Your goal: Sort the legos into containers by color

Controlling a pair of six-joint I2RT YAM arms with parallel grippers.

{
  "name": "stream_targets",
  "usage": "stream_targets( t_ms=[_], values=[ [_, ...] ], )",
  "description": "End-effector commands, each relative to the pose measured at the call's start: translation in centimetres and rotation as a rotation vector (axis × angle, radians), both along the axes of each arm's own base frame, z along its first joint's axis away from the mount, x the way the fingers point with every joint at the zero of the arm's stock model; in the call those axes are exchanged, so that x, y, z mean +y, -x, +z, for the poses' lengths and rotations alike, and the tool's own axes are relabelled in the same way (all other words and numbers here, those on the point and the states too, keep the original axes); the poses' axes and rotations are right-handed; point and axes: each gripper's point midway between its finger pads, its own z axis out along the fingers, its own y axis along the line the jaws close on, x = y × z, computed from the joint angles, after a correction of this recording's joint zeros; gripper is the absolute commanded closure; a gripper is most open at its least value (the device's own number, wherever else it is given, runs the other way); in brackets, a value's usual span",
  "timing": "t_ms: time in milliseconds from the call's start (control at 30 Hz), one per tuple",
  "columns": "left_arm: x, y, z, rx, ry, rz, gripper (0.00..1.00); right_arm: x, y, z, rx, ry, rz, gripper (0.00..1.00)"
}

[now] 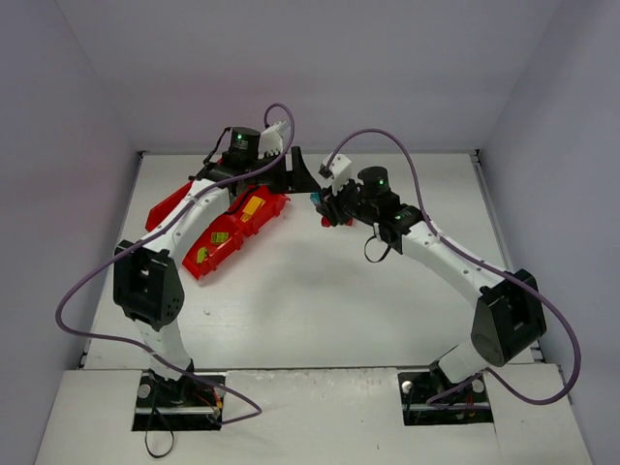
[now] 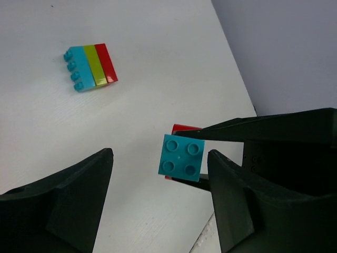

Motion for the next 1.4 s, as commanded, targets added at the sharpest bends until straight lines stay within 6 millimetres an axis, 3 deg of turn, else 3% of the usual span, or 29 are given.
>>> stream_targets(
  t_ms=[0, 333, 800, 867, 1000, 1200, 1300, 1367],
  values=[
    [-1.5, -0.3, 5.6, -0.111, 0.143, -0.065, 0.34, 0.8, -0.3, 4.6, -0.140, -0.070, 0.042, 1.00],
    [-2.6, -0.4, 3.7, -0.037, 0.159, -0.116, 0.36, 0.8, -0.3, 4.7, -0.140, -0.074, 0.034, 1.00],
    [-2.6, 0.9, 1.1, -0.027, 0.071, -0.157, 0.63, 0.9, -0.1, 3.7, -0.102, -0.071, 0.044, 1.00],
    [-2.5, 1.1, 0.8, -0.022, 0.061, -0.160, 0.63, 0.8, 0.0, 3.4, -0.096, -0.065, 0.042, 1.00],
    [-2.3, 1.3, 0.9, -0.035, 0.053, -0.162, 0.49, 0.8, 0.2, 3.1, -0.083, -0.060, 0.048, 1.00],
    [-2.0, 1.9, 0.8, -0.061, 0.031, -0.180, 0.47, 0.9, 0.4, 2.7, -0.070, -0.060, 0.053, 1.00],
    [-1.9, 2.1, 0.6, -0.061, 0.029, -0.192, 0.52, 0.8, 0.4, 2.7, -0.066, -0.063, 0.052, 1.00],
    [-2.0, 2.3, 0.6, -0.063, 0.034, -0.197, 0.63, 0.9, 0.4, 2.6, -0.063, -0.064, 0.054, 1.00]
  ],
)
